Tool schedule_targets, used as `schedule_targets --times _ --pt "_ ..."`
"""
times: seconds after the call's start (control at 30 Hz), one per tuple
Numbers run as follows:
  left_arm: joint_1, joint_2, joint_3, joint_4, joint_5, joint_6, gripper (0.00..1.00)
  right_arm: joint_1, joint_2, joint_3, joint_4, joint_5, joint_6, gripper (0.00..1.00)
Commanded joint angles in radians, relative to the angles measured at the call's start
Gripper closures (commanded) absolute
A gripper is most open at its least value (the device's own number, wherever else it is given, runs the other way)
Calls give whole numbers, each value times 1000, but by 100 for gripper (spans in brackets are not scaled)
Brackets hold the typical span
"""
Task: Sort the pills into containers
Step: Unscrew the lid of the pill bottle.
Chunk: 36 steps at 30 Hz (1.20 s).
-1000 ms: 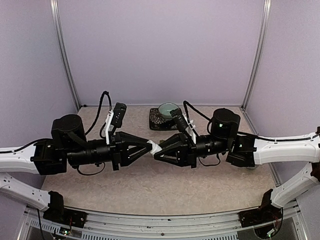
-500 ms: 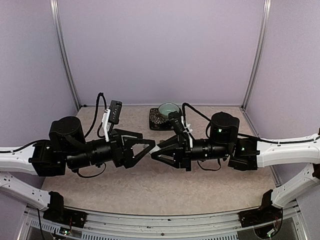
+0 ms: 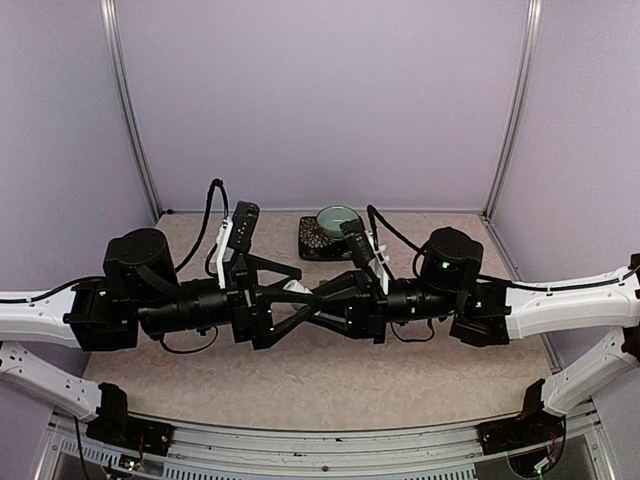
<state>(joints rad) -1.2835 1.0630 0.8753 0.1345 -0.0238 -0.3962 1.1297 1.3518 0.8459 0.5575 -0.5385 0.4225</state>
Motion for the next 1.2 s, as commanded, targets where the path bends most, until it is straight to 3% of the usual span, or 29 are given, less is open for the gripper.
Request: schedule_targets --times 0.0,0.3,0.7,1.17 --pt "4 -19 0 75 67 23 4 5 17 -26 93 -20 59 82" --pt "9 -22 -5 102 156 38 9 4 16 -60 152 -1 85 82" --pt "36 -13 -13 107 148 36 13 4 26 -43 175 -103 96 82" --pt "41 13 -12 125 210 33 27 -17 31 -41 192 -99 109 82"
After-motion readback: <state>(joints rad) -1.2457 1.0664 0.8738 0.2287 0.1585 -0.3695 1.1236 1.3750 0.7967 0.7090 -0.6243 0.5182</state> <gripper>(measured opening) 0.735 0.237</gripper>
